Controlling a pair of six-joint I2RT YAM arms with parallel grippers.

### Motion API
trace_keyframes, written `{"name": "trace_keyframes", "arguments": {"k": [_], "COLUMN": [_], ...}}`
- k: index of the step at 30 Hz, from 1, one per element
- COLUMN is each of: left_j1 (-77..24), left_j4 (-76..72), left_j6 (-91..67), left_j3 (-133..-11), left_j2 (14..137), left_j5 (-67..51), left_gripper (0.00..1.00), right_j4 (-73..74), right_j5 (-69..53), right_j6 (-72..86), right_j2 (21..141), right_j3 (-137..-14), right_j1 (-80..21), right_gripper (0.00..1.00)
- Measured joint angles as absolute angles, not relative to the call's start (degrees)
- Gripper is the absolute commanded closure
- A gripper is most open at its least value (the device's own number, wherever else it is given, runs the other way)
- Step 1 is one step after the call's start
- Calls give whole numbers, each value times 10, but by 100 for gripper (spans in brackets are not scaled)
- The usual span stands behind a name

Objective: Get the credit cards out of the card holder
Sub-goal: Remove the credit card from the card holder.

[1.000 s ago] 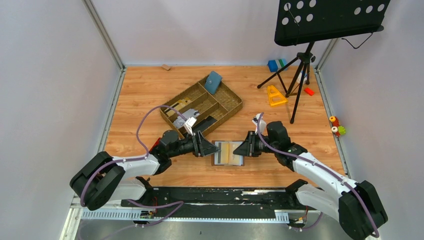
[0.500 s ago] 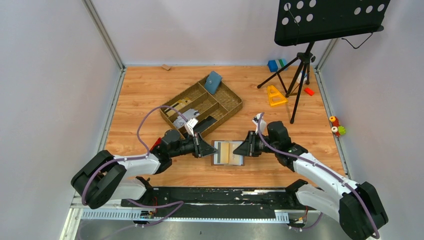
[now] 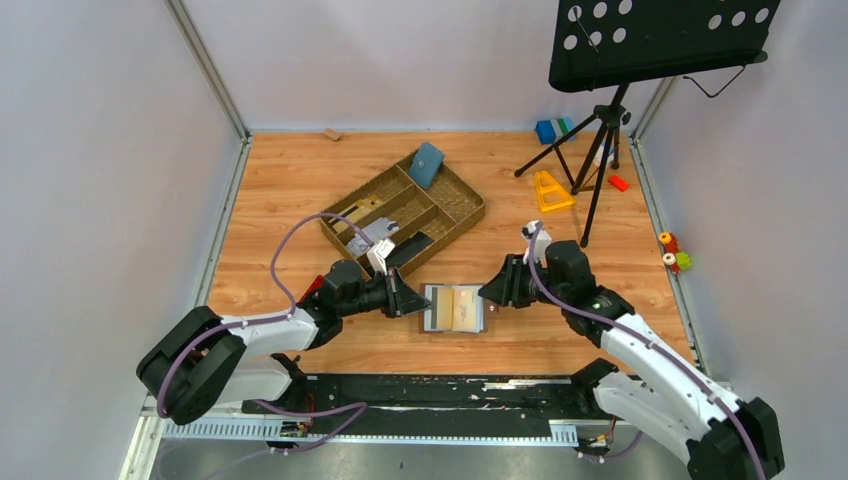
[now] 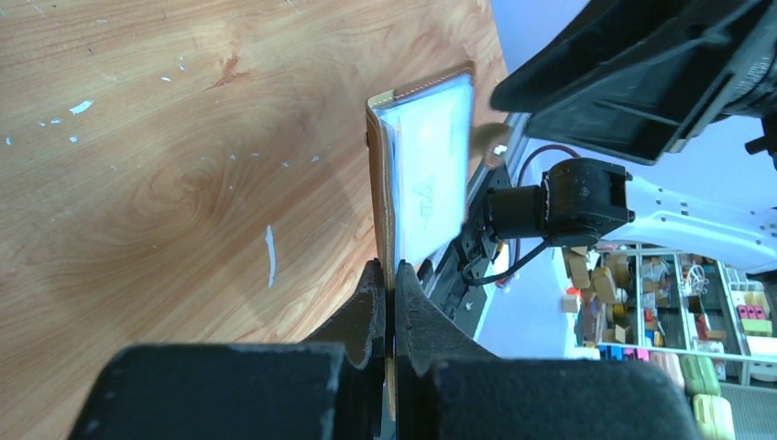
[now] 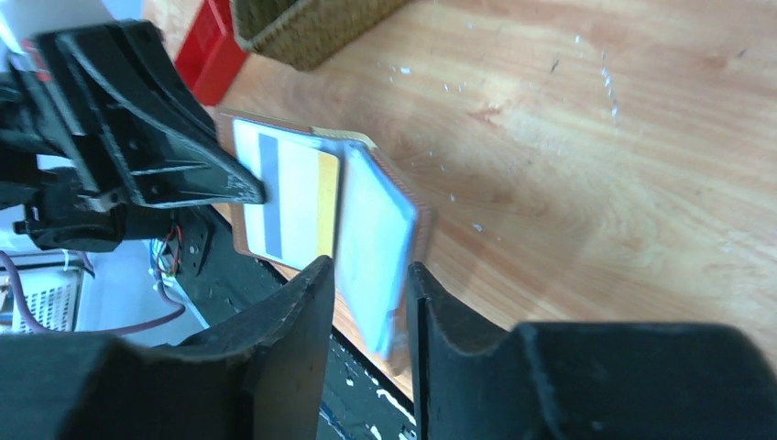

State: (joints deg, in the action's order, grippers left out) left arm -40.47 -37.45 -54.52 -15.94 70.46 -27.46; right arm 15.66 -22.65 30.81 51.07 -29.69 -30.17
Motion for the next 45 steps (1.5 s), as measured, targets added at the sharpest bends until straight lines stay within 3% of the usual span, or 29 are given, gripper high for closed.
{"name": "trace_keyframes", "arguments": {"k": [4, 8, 24, 45], "left_j1": [-405, -405, -405, -404], "left_j4": [-374, -375, -422, -484], "left_j6": [-545, -545, -570, -629], "left_j3": [-159, -159, -159, -156], "left_j2": [704, 704, 706, 706], "left_j5": [-268, -266, -263, -290], "left_gripper": [100, 100, 100, 100], "right_j4": [150, 104, -48, -226], "right_j5": [-209, -223, -329, -424], "right_j6": [299, 299, 357, 458], "right_j2": [435, 408, 599, 630], "right_j3": [-296, -285, -233, -197], "right_j1": [-301, -301, -320, -306], "right_gripper": [58, 61, 68, 63]}}
